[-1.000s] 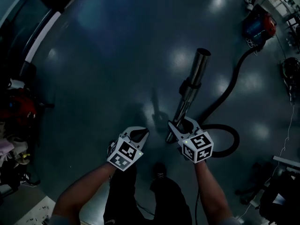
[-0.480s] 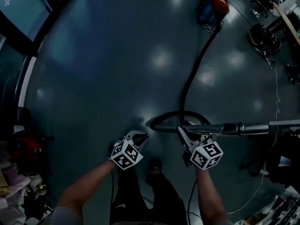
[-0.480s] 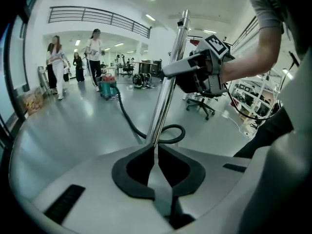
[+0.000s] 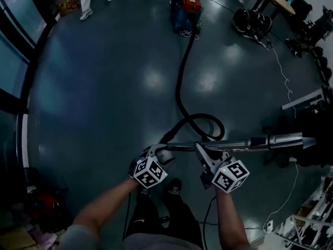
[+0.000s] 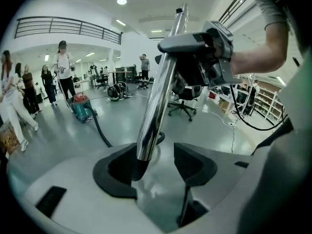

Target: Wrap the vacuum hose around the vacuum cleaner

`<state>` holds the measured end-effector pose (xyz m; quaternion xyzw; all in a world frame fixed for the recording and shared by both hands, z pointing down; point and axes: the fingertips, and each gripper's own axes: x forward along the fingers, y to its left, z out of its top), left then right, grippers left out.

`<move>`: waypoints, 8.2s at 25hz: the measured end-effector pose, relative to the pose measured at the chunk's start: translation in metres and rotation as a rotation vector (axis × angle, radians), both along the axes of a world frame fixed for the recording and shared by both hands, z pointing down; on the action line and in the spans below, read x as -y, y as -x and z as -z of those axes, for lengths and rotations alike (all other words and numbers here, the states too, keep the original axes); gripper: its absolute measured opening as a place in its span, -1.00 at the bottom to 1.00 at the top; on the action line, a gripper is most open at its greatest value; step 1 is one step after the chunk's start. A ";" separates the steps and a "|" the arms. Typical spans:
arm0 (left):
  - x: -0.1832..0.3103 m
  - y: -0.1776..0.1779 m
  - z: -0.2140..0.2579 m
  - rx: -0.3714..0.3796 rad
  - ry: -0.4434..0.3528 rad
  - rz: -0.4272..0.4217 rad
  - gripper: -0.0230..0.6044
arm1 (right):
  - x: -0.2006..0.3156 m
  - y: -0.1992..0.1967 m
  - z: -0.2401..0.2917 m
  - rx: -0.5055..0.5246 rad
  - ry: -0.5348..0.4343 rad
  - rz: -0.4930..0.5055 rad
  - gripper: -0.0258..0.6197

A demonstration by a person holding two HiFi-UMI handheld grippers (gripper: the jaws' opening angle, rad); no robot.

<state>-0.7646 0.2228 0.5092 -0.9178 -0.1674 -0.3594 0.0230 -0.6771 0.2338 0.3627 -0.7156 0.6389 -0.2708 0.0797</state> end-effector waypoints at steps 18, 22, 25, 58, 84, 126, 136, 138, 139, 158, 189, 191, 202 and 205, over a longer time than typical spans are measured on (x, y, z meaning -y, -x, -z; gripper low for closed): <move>-0.069 -0.116 0.088 -0.092 -0.091 -0.224 -0.19 | -0.101 -0.100 0.157 0.087 -0.216 -0.207 -0.41; -0.100 -0.159 0.116 -0.118 -0.177 -0.243 -0.52 | -0.139 -0.155 0.173 0.129 -0.243 -0.218 -0.41; -0.119 -0.193 0.134 -0.132 -0.231 -0.236 -0.53 | -0.169 -0.198 0.180 0.162 -0.247 -0.240 -0.41; -0.184 -0.394 0.180 -0.182 -0.455 -0.576 -0.55 | -0.314 -0.399 0.083 0.631 -0.149 -0.456 -0.22; -0.131 -0.545 0.164 -0.207 -0.313 -0.634 -0.55 | -0.259 -0.524 0.070 0.259 0.025 -0.344 -0.12; -0.063 -0.660 0.197 -0.078 -0.396 -0.277 0.04 | -0.114 -0.611 0.059 -1.045 0.571 0.677 -0.54; 0.053 -0.692 0.163 -0.053 -0.298 -0.151 0.04 | -0.067 -0.649 0.070 -0.943 0.573 0.606 -0.54; 0.078 -0.686 0.148 -0.020 -0.258 -0.119 0.04 | -0.057 -0.657 0.075 -0.933 0.564 0.599 -0.54; 0.089 -0.682 0.141 -0.003 -0.238 -0.107 0.04 | -0.052 -0.660 0.077 -0.935 0.560 0.597 -0.54; 0.176 -0.770 0.147 -0.023 -0.241 0.156 -0.37 | -0.035 -0.786 0.087 -0.767 0.374 0.479 -0.54; 0.116 -0.979 0.331 -0.263 -0.579 0.204 -0.37 | -0.024 -0.968 0.041 -0.398 0.338 0.255 -0.34; 0.123 -0.986 0.332 -0.271 -0.584 0.192 -0.37 | -0.012 -0.981 0.055 -0.429 0.317 0.193 -0.15; 0.178 -1.016 0.302 -0.286 -0.586 0.072 -0.37 | 0.140 -0.983 0.116 -0.866 0.365 0.399 0.01; 0.204 -1.014 0.295 -0.283 -0.599 0.052 -0.37 | 0.177 -0.980 0.110 -0.914 0.392 0.432 -0.48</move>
